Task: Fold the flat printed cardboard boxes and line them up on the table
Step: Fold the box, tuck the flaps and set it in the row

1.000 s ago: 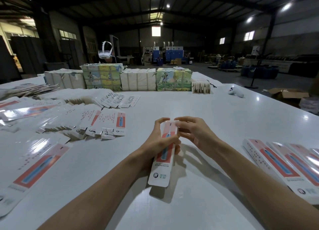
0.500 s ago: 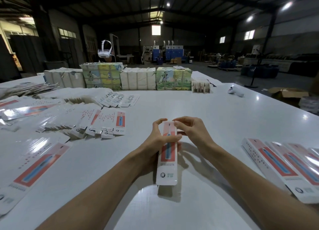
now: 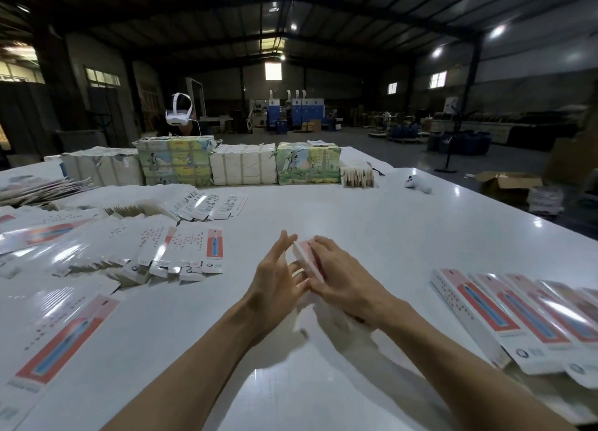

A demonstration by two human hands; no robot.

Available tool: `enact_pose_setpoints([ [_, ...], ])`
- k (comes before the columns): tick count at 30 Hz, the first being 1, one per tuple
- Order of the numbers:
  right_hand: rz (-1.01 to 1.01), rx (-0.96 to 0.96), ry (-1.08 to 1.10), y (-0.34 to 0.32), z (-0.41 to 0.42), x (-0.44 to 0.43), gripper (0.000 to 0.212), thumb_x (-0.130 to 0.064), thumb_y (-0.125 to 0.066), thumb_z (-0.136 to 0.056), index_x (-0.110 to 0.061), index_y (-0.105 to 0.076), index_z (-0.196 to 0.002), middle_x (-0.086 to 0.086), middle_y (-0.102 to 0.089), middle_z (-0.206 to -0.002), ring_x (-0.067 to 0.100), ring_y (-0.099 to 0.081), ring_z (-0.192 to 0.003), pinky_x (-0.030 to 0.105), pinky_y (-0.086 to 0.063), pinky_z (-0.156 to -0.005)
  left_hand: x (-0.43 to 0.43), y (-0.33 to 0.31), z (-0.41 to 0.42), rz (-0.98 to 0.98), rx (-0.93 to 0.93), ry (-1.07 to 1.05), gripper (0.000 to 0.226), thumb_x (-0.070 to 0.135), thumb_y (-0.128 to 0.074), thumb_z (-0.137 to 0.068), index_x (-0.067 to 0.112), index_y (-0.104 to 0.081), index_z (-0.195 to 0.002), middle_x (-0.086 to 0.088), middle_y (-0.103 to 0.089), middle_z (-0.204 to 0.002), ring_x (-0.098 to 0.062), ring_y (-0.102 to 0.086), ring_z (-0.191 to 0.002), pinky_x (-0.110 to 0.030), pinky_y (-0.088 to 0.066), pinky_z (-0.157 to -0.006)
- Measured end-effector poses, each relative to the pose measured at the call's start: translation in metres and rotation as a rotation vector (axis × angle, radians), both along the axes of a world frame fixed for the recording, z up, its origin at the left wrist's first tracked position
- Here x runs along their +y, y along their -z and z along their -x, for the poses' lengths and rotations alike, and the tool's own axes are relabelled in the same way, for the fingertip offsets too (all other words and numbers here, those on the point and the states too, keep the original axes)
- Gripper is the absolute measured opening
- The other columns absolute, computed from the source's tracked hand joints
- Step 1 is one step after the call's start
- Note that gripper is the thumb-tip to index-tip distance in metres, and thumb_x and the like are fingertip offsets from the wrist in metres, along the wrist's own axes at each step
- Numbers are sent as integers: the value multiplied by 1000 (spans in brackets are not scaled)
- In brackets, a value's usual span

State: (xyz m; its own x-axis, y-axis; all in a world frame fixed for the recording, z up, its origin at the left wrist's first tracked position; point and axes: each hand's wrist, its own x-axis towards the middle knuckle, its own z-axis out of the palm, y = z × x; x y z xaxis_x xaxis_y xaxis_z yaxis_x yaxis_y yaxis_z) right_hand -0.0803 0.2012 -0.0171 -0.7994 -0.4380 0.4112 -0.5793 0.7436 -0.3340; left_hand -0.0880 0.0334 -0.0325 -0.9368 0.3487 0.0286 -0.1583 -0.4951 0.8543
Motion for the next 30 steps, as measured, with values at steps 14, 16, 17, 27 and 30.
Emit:
enact_pose_setpoints([
  [14,-330,-168,663,16,-45,134,46,-17,-50,-103,-5,-45,-146,16,-48,-147,33,-45,-135,42,-37,-114,3,14,-4,417,275,-33,25,11,-56,-106,15,-79,-116,-15,-76,-107,-22,-73,-105,-26,-57,-94],
  [16,-384,-181,719,18,-51,145,47,-21,-47,-107,-7,-38,-152,13,-43,-154,29,-45,-140,40,-33,-119,3,13,-5,432,276,-31,26,9,-55,-106,14,-79,-116,-16,-76,-106,-21,-73,-104,-26,-58,-94],
  [17,-402,-180,742,20,-53,150,50,-24,-45,-110,-10,-31,-156,9,-39,-159,26,-43,-143,38,-30,-122,3,12,-5,437,276,-25,26,9,-55,-106,13,-78,-116,-16,-76,-106,-21,-72,-103,-26,-58,-94],
  [27,-282,-28,509,-18,-21,66,41,-29,-51,-107,-15,-48,-145,7,-51,-147,27,-49,-133,41,-45,-108,5,11,-9,476,279,-71,27,5,-51,-106,9,-76,-117,-12,-74,-98,-20,-70,-91,-27,-59,-84],
  [30,-162,12,409,-18,3,13,34,-26,-52,-103,-15,-58,-134,6,-61,-133,26,-58,-120,43,-52,-95,5,9,-10,487,280,-171,28,7,-52,-103,15,-78,-111,-10,-74,-93,-18,-65,-78,-25,-52,-68],
])
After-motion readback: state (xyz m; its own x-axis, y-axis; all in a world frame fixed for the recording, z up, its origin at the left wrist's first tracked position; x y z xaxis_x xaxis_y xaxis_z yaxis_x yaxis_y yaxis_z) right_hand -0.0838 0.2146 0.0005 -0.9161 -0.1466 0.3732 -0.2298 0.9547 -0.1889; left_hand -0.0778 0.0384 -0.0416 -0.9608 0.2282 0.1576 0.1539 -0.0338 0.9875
